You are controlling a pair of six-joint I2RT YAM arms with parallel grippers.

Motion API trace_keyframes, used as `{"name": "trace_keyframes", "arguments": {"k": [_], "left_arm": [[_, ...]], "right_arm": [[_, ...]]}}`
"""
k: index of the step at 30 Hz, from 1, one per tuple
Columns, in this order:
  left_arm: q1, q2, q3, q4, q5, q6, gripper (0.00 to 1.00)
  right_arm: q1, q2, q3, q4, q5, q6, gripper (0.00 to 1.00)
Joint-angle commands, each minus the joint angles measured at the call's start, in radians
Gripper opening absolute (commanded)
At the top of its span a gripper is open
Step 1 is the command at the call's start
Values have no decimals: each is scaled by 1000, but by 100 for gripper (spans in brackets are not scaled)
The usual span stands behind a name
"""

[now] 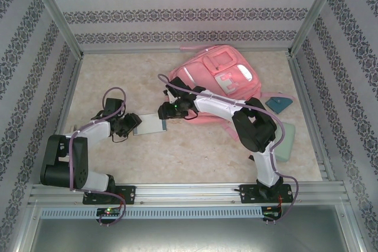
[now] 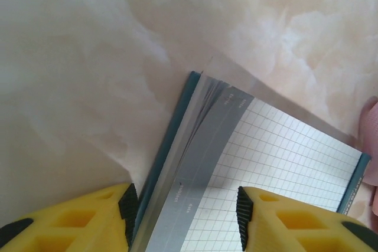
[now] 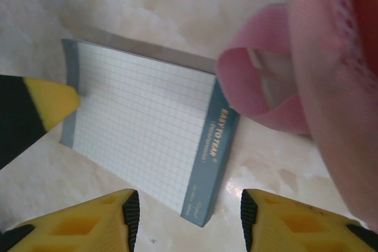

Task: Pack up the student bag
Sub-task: Rotate the book at the middle-left of the table, then pick up the book from the center of the table.

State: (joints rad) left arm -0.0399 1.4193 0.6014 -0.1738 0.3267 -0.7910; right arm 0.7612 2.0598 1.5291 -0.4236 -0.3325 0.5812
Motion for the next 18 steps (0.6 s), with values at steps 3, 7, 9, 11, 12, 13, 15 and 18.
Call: {"name": "trace_keyframes", "arguments": {"k": [3,7,9,11,12,13,15,18], "left_arm": [[-28,18,-9,-87,10,5,48],[-28,-28,29,-180,-82,50,48],[-28,-36,42,-193,-89,68,49],[-27,-27,51,-193,-82,76,49],[-27,-19,53,-188,-76,79,49],[-28,-8,52,-182,-72,79,48],[-29,11,44,-167,-65,81,46],[-29,31,26,-148,-57,78,42]], "right_arm": [[-12,27,-33,65,-36,71,51],[3,26,-51,73,-29,79,51],[6,34,-62,85,-36,94,51],[9,46,-67,94,-36,103,50],[11,53,-67,96,-36,106,50],[14,58,-66,99,-34,106,50],[18,73,-60,100,-32,109,50],[27,98,-45,100,-32,111,50]]}}
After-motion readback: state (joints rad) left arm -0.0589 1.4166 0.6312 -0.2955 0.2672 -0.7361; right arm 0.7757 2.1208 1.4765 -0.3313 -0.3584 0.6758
